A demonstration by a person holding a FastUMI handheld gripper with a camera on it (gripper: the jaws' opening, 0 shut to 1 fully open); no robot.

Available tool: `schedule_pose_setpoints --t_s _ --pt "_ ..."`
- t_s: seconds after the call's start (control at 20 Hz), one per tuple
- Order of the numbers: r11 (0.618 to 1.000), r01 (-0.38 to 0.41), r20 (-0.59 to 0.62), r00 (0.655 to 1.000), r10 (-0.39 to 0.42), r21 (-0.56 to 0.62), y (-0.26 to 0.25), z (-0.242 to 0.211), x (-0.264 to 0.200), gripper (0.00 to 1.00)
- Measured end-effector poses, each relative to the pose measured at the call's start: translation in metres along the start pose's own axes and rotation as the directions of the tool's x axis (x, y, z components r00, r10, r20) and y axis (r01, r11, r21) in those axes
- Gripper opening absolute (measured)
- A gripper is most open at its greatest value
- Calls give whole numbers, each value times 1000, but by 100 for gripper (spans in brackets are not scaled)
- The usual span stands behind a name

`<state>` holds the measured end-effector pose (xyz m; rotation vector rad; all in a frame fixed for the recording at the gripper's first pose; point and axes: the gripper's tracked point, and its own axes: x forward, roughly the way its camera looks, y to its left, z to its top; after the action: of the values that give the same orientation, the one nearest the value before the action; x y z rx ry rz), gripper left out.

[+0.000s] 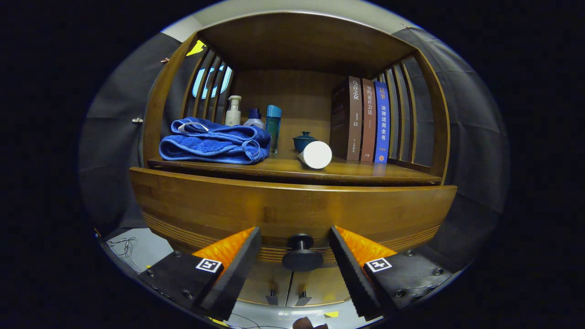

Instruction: Pull open the drawer, take out the items inside it, and place them on the countertop above the cabinet.

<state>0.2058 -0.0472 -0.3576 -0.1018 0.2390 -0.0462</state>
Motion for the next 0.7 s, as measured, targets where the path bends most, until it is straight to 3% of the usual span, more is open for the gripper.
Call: schedule_pose_setpoints --t_s 0.3,0.7 --pt "1000 0 -18 1000 1 3 0 3 25 99" --pt "1000 2 35 999 -1 -28 -1 24 16 100"
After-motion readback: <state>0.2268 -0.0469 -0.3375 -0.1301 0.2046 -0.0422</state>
